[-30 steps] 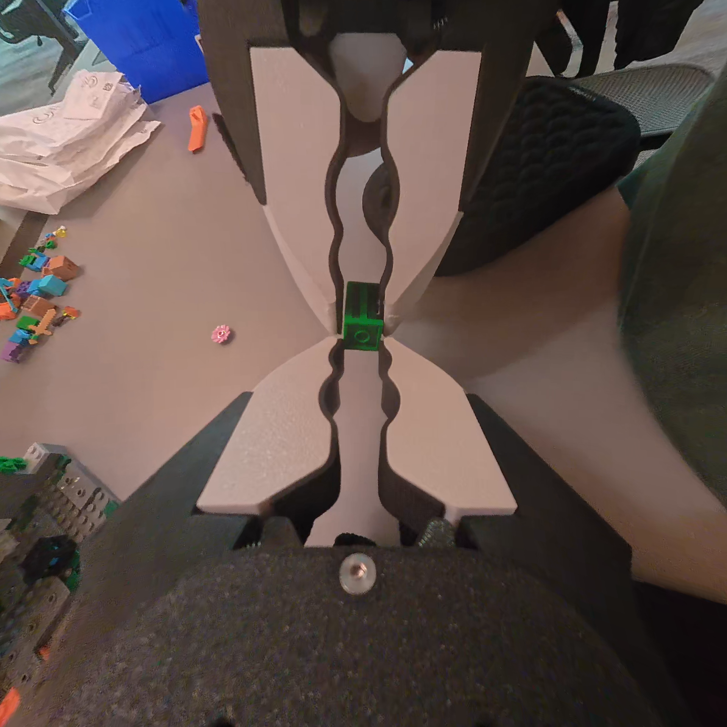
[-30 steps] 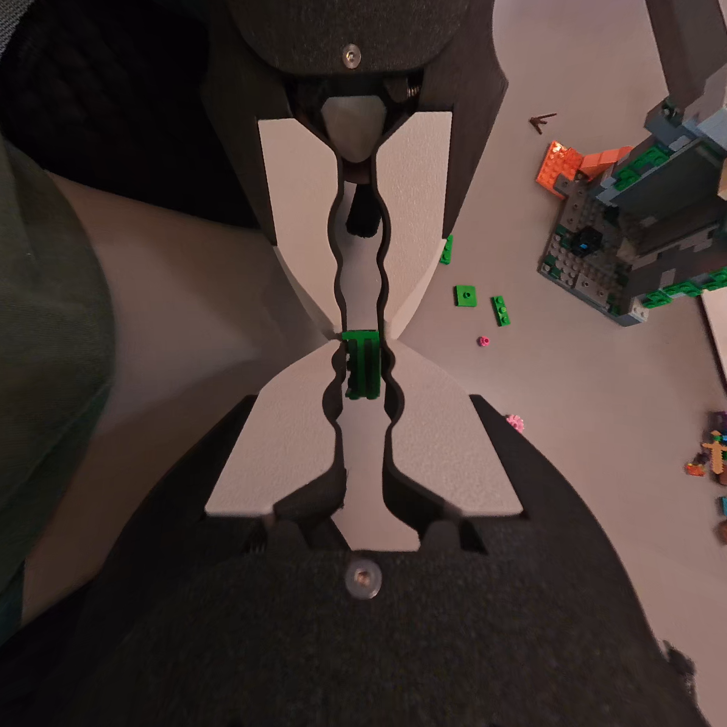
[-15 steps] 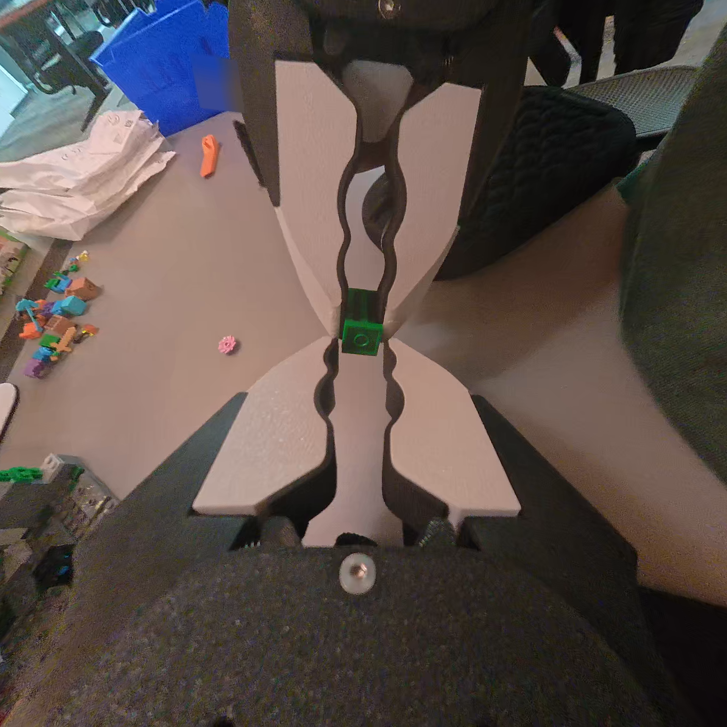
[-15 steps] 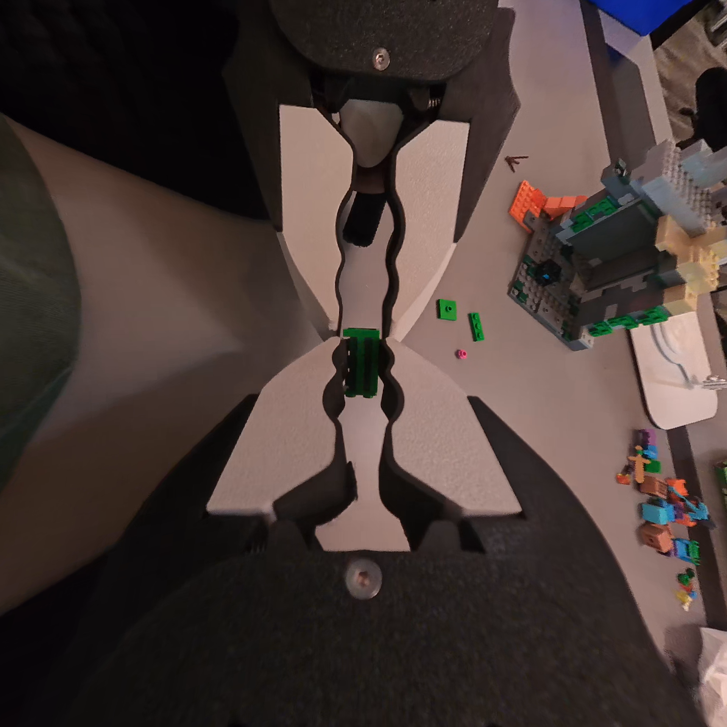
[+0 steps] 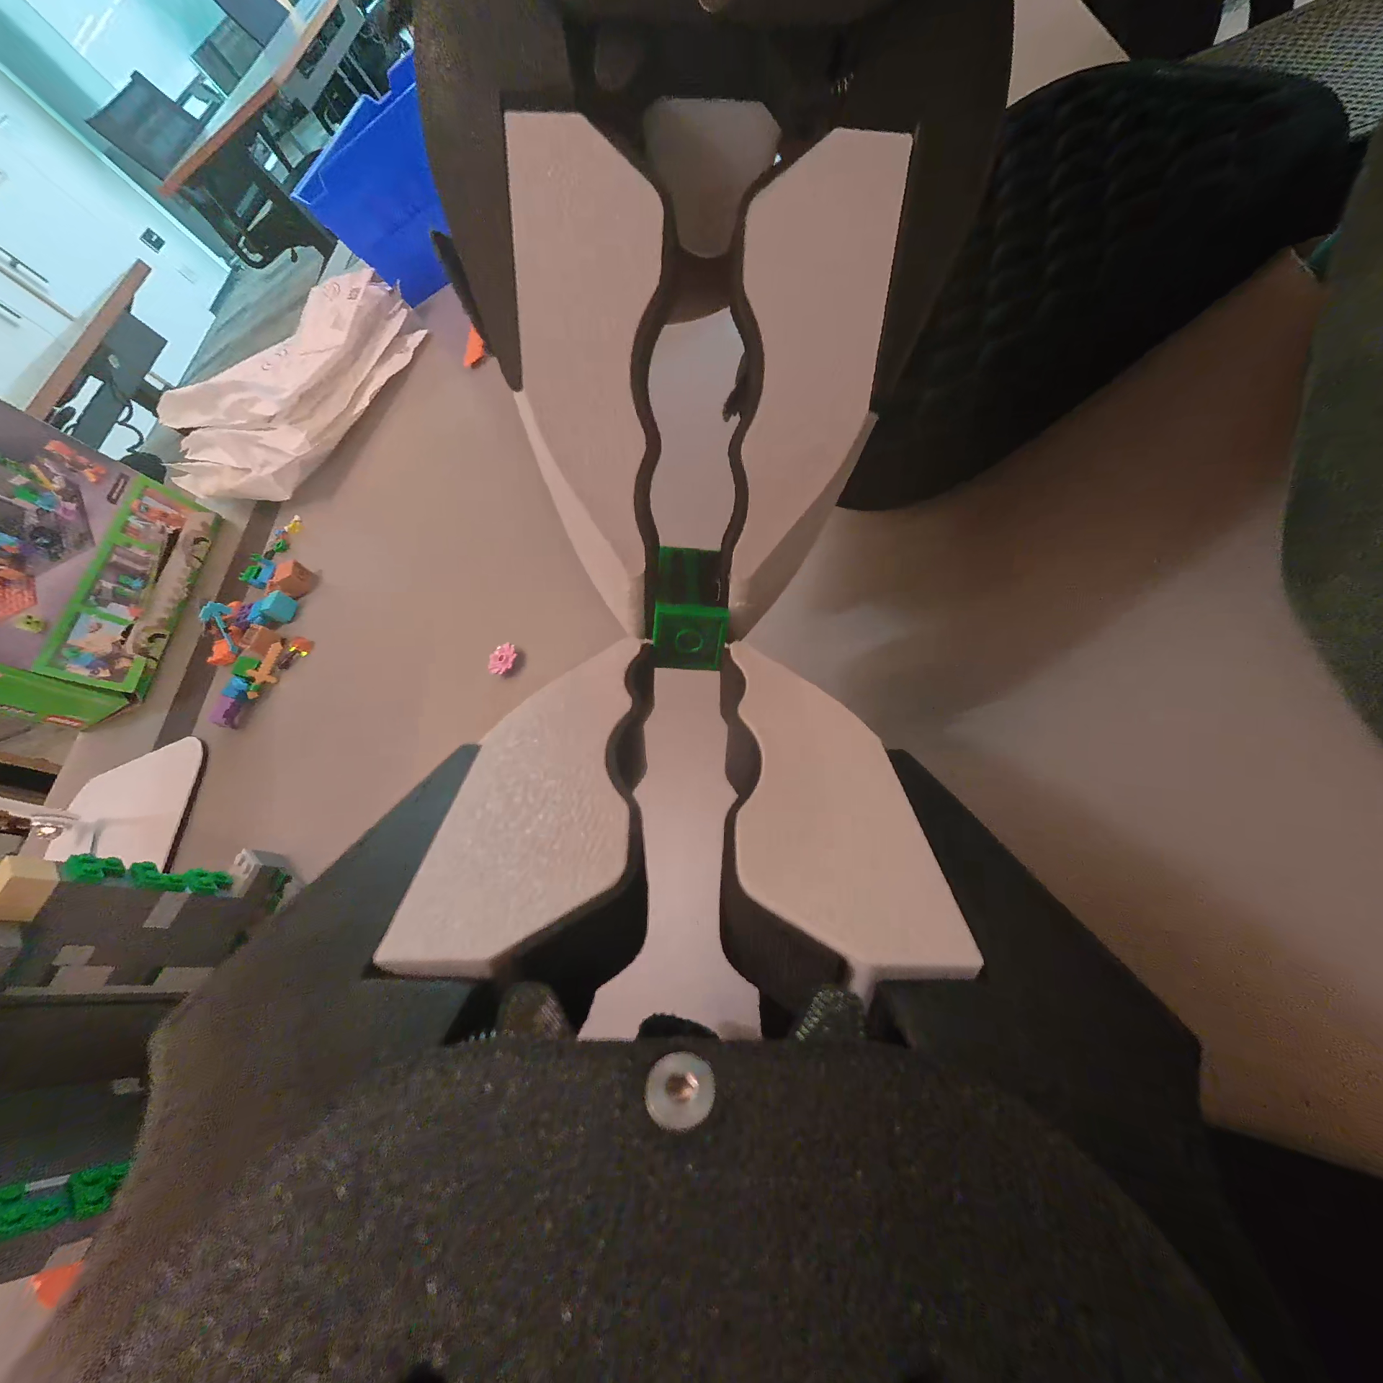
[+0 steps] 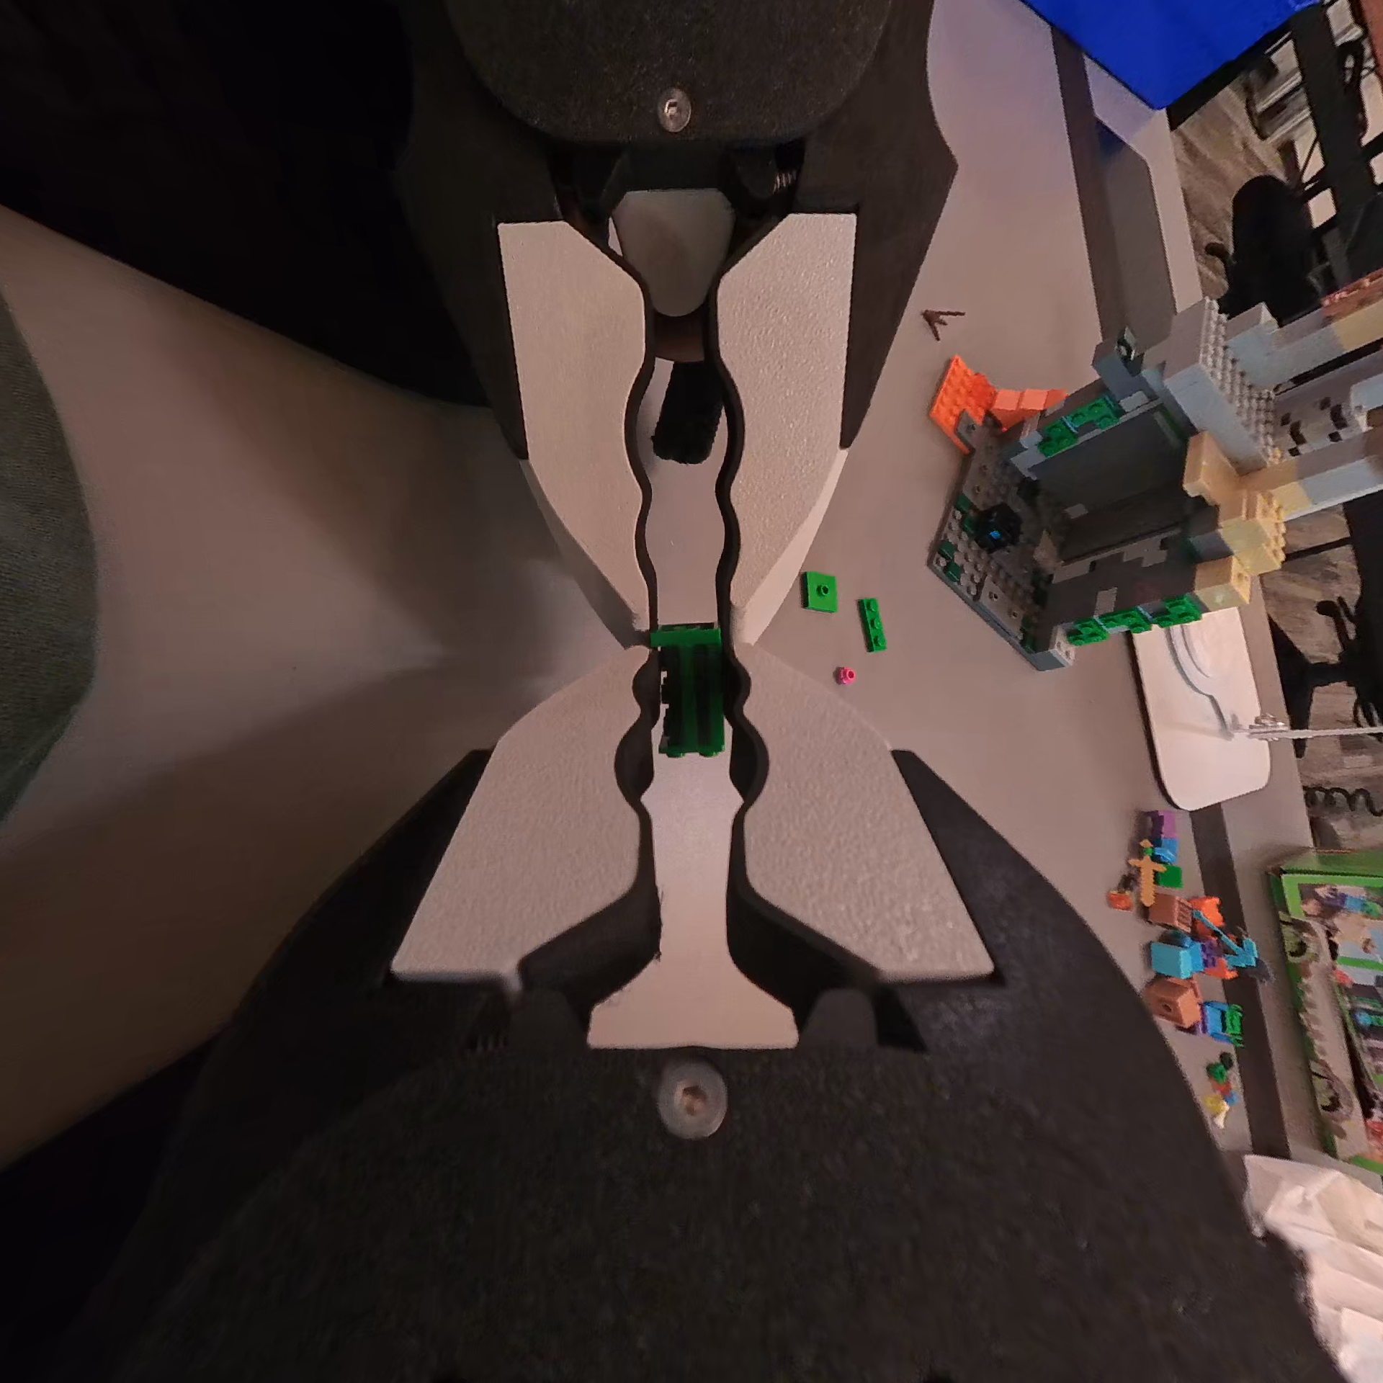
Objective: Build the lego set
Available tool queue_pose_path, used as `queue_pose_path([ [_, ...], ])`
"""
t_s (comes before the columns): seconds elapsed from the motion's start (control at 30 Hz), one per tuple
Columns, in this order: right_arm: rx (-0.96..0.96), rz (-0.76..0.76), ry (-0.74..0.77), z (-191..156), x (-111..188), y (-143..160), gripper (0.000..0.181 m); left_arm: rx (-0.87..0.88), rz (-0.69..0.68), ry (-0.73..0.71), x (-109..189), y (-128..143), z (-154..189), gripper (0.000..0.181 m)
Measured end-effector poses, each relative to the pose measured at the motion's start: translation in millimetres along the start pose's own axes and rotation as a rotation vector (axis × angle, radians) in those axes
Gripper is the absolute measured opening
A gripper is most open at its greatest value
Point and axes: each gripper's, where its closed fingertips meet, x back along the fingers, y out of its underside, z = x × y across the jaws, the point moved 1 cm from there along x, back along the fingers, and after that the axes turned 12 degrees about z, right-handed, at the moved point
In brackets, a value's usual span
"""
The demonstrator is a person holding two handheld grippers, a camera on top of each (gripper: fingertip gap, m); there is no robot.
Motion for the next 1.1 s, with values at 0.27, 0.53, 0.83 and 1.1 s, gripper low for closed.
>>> queue_pose_path([
  [0.27,-0.033,-0.005,-0.007,0.2,0.0,0.8,0.016,-0.005,-0.006,-0.005,0.0,1.1,-0.1,0.016],
  [0.53,-0.065,0.010,-0.027,-1.0,1.2,0.1,0.015,-0.006,-0.007,-0.002,0.5,0.1,1.1,0.016],
  [0.83,-0.103,0.015,-0.076,-6.9,0.1,-0.6,0.014,-0.012,-0.001,0.011,0.3,0.6,6.5,0.017],
  [1.1,-0.161,0.030,-0.062,-0.8,-2.6,-1.4,0.015,0.016,0.003,-0.014,1.9,2.8,-0.1,0.016],
])
